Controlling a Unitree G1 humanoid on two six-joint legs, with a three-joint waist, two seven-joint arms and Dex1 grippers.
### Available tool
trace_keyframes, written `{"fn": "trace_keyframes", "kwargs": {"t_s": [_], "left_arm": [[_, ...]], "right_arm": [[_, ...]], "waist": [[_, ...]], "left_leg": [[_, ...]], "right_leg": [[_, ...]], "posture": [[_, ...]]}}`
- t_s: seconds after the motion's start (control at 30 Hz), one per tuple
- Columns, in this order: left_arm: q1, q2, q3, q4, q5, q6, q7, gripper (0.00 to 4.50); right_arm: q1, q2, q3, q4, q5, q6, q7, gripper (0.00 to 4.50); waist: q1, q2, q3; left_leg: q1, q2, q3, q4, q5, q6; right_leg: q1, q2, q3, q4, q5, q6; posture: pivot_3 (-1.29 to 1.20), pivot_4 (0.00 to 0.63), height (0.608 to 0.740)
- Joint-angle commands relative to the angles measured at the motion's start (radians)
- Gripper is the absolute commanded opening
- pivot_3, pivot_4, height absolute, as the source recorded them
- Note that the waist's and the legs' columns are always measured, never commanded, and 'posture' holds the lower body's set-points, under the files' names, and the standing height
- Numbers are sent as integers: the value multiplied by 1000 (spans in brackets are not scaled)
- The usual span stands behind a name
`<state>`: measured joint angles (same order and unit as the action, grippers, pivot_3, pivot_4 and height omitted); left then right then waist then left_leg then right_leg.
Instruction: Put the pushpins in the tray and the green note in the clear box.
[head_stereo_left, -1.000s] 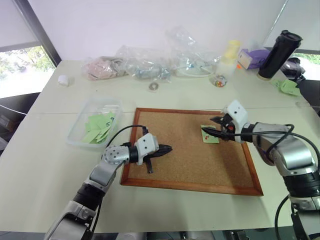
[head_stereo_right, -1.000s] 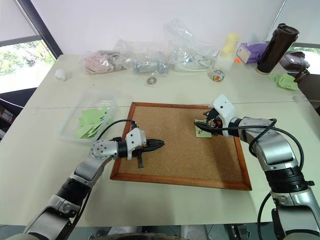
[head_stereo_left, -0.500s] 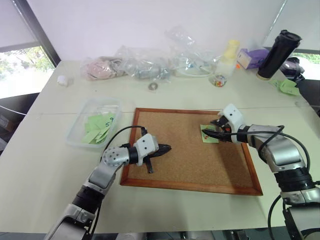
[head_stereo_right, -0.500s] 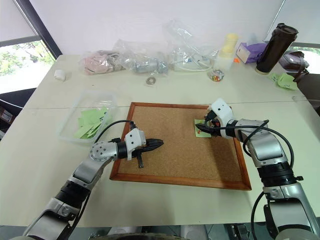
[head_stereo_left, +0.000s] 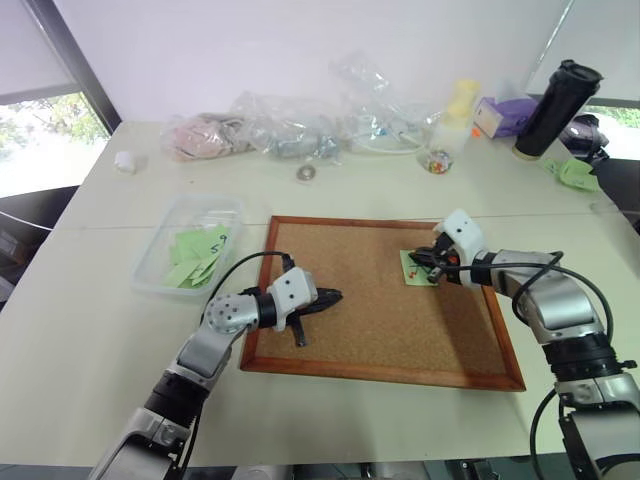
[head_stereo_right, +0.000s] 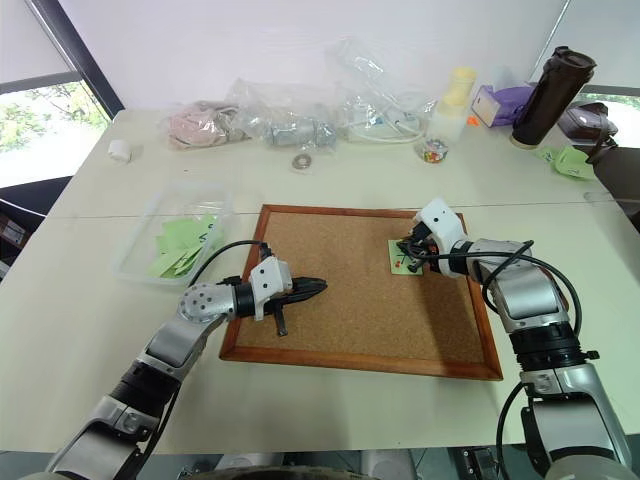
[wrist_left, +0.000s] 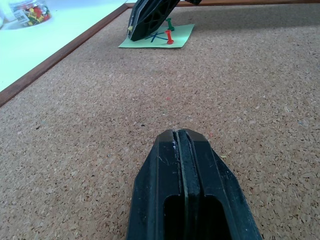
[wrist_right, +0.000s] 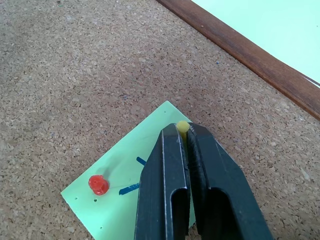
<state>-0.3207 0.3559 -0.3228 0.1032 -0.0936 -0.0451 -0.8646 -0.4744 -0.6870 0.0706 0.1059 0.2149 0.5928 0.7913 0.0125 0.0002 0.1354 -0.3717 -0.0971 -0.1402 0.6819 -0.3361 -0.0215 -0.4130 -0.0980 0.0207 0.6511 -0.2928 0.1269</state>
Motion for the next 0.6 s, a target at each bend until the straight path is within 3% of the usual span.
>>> {"fn": "trace_keyframes", "kwargs": {"t_s": [0.03,0.23,0.37,0.6], "left_arm": [[9,5,-5,12,21,9,2,0],[11,4,-9,12,20,19,-5,0],[13,-3,-15,12,19,25,-9,0],[9,-14,-22,27,27,16,-9,0]], "right_arm": [[-7,-34,-75,-133,37,47,-5,24],[29,-83,-201,-323,126,183,-19,24],[110,-141,-357,-438,182,283,-43,24],[289,-143,-590,-452,207,339,-110,24]], "waist": [[1,0,0],[1,1,0],[5,1,0],[4,1,0]], "left_leg": [[0,0,0,0,0,0],[-1,0,0,0,0,0],[-1,0,0,0,0,0],[0,0,0,-1,0,1]], "right_leg": [[0,0,0,0,0,0],[-1,0,0,0,0,0],[0,0,1,0,0,0],[1,0,1,0,0,0]], "posture": [[0,150,740],[0,150,740],[0,150,740],[0,150,740]]}}
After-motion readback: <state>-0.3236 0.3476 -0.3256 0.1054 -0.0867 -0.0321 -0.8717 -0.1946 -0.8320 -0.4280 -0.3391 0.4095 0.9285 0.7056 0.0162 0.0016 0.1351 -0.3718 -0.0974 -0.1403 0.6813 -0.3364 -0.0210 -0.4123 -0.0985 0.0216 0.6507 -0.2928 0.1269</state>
